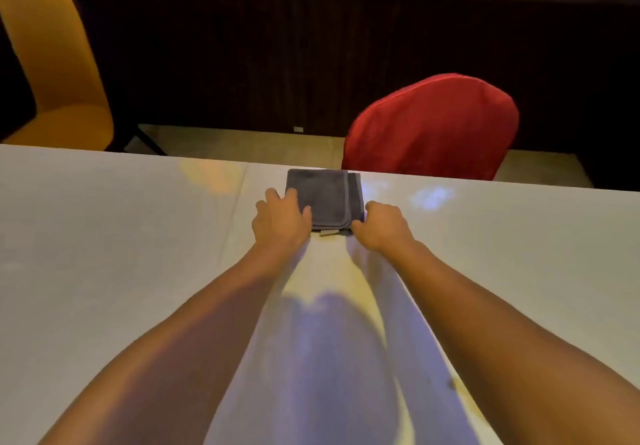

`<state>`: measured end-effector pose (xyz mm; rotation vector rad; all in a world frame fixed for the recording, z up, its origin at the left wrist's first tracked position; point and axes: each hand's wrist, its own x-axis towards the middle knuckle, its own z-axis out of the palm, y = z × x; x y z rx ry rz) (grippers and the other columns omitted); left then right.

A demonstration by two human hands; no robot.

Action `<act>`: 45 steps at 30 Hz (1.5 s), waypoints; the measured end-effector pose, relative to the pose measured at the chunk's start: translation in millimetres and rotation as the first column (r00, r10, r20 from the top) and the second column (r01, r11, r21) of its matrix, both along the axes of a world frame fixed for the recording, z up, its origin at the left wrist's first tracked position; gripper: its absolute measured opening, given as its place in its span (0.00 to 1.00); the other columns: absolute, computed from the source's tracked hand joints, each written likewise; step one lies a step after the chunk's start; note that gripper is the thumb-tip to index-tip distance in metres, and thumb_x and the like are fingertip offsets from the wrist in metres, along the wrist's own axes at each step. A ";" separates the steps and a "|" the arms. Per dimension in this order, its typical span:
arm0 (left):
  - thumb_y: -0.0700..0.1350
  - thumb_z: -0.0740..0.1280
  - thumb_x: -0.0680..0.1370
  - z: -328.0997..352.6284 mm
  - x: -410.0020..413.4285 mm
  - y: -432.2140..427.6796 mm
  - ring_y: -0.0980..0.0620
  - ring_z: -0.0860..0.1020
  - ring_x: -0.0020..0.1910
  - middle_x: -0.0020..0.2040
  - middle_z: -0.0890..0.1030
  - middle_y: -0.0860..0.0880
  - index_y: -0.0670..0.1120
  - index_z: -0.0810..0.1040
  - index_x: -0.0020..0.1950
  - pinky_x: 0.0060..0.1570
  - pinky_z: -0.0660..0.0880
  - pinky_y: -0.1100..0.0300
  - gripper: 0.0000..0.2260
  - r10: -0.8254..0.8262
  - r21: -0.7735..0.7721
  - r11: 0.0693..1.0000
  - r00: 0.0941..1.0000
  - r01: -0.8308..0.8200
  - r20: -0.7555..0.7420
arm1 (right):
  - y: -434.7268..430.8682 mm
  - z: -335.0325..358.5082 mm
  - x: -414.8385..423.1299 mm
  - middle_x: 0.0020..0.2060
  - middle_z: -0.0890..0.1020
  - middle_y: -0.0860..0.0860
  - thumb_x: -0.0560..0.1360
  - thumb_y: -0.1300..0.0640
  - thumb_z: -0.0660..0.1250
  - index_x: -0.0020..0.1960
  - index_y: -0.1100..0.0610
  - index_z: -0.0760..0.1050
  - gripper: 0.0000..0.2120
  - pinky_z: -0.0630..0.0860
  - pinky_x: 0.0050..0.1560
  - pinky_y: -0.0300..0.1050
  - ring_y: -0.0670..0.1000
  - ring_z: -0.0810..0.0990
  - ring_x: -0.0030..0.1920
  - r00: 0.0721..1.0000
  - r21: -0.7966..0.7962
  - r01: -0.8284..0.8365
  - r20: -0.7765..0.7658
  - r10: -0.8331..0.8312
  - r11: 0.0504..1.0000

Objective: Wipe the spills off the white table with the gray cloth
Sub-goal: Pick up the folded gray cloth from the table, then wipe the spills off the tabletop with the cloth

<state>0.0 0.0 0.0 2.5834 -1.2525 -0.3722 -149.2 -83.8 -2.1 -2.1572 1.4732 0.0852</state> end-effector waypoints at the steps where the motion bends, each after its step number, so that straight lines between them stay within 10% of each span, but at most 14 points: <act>1: 0.53 0.62 0.81 -6.2 3.4 -2.9 0.38 0.74 0.57 0.61 0.72 0.40 0.44 0.72 0.62 0.51 0.75 0.47 0.16 0.060 -0.017 0.998 0.997 -0.060 -0.046 | -2.4 -6.9 5.5 0.51 0.81 0.61 0.77 0.52 0.65 0.54 0.62 0.76 0.13 0.73 0.45 0.50 0.62 0.79 0.51 0.997 0.006 0.045 0.057 -0.046 0.999; 8: 0.46 0.70 0.77 -16.4 19.5 -14.3 0.38 0.80 0.50 0.50 0.82 0.38 0.36 0.79 0.52 0.42 0.70 0.56 0.13 0.316 -0.076 0.899 0.759 -0.431 -0.570 | -2.9 -22.2 27.0 0.36 0.72 0.53 0.77 0.51 0.69 0.45 0.61 0.71 0.14 0.69 0.42 0.49 0.58 0.73 0.42 0.809 0.318 0.365 0.356 -0.467 0.875; 12: 0.39 0.70 0.75 3.0 4.9 -2.2 0.45 0.72 0.25 0.31 0.75 0.41 0.39 0.76 0.41 0.23 0.65 0.60 0.05 0.261 0.057 0.838 0.307 -0.543 -0.915 | 18.1 -3.5 9.5 0.28 0.74 0.56 0.75 0.61 0.69 0.33 0.60 0.72 0.12 0.73 0.36 0.50 0.57 0.73 0.31 0.683 0.513 0.352 0.431 -0.589 0.783; 16: 0.38 0.66 0.75 33.9 -28.4 36.3 0.40 0.82 0.45 0.53 0.82 0.37 0.36 0.76 0.63 0.35 0.80 0.51 0.17 0.112 0.103 0.870 -0.009 -0.483 -0.994 | 56.0 33.3 -35.8 0.29 0.76 0.54 0.73 0.62 0.67 0.39 0.57 0.75 0.05 0.72 0.31 0.45 0.51 0.74 0.26 0.524 0.731 0.277 0.429 -0.736 0.624; 21: 0.38 0.67 0.76 70.3 -97.2 76.5 0.38 0.82 0.52 0.56 0.83 0.37 0.36 0.76 0.63 0.51 0.82 0.45 0.15 0.007 0.098 0.916 -0.229 -0.390 -0.973 | 102.3 68.8 -110.4 0.61 0.78 0.67 0.77 0.69 0.62 0.67 0.64 0.73 0.19 0.70 0.70 0.63 0.66 0.77 0.60 0.168 0.901 0.014 0.426 -0.889 0.434; 23: 0.38 0.67 0.76 76.2 -133.9 94.3 0.39 0.84 0.49 0.53 0.84 0.36 0.36 0.78 0.60 0.47 0.84 0.45 0.14 0.003 0.105 0.944 -0.309 -0.312 -0.951 | 127.0 72.9 -148.7 0.67 0.74 0.69 0.76 0.72 0.60 0.71 0.66 0.68 0.23 0.70 0.70 0.63 0.68 0.74 0.66 0.067 0.915 -0.041 0.403 -0.913 0.401; 29: 0.34 0.63 0.74 84.4 -256.4 148.7 0.41 0.82 0.47 0.50 0.83 0.38 0.37 0.77 0.58 0.40 0.84 0.53 0.13 0.058 0.124 0.969 -0.293 -0.215 -0.955 | 205.2 81.6 -287.3 0.60 0.78 0.67 0.74 0.65 0.66 0.72 0.62 0.69 0.26 0.82 0.41 0.58 0.66 0.80 0.49 0.093 0.917 0.009 0.396 -0.914 0.398; 33: 0.34 0.66 0.70 95.2 -340.6 177.9 0.37 0.79 0.55 0.57 0.80 0.35 0.37 0.75 0.62 0.51 0.81 0.47 0.20 0.056 0.105 0.978 -0.258 -0.179 -0.965 | 237.6 82.4 -377.1 0.62 0.78 0.67 0.72 0.63 0.68 0.72 0.63 0.70 0.28 0.70 0.66 0.72 0.68 0.77 0.57 0.055 0.911 -0.059 0.411 -0.910 0.408; 37: 0.32 0.65 0.67 98.7 -405.6 201.4 0.35 0.79 0.58 0.62 0.80 0.36 0.43 0.75 0.65 0.57 0.79 0.42 0.26 0.000 0.038 0.984 -0.215 -0.174 -0.977 | 256.4 81.8 -447.2 0.62 0.79 0.66 0.69 0.62 0.71 0.69 0.62 0.73 0.29 0.71 0.65 0.70 0.67 0.78 0.60 0.073 0.908 -0.058 0.418 -0.906 0.415; 41: 0.29 0.62 0.68 84.3 -450.1 223.7 0.39 0.82 0.49 0.62 0.80 0.37 0.45 0.72 0.72 0.39 0.83 0.51 0.31 -0.010 0.052 0.978 -0.294 -0.203 -0.956 | 267.9 80.5 -496.8 0.54 0.84 0.62 0.66 0.59 0.72 0.52 0.55 0.85 0.14 0.69 0.65 0.70 0.65 0.80 0.54 0.143 0.906 -0.034 0.422 -0.895 0.422; 45: 0.28 0.65 0.64 74.6 -480.6 240.6 0.37 0.82 0.53 0.60 0.82 0.37 0.48 0.77 0.65 0.39 0.83 0.51 0.32 -0.048 0.040 0.965 -0.324 -0.259 -0.945 | 279.7 74.1 -519.8 0.58 0.82 0.65 0.70 0.62 0.70 0.63 0.60 0.79 0.20 0.75 0.62 0.66 0.64 0.81 0.54 0.097 0.918 -0.095 0.394 -0.914 0.385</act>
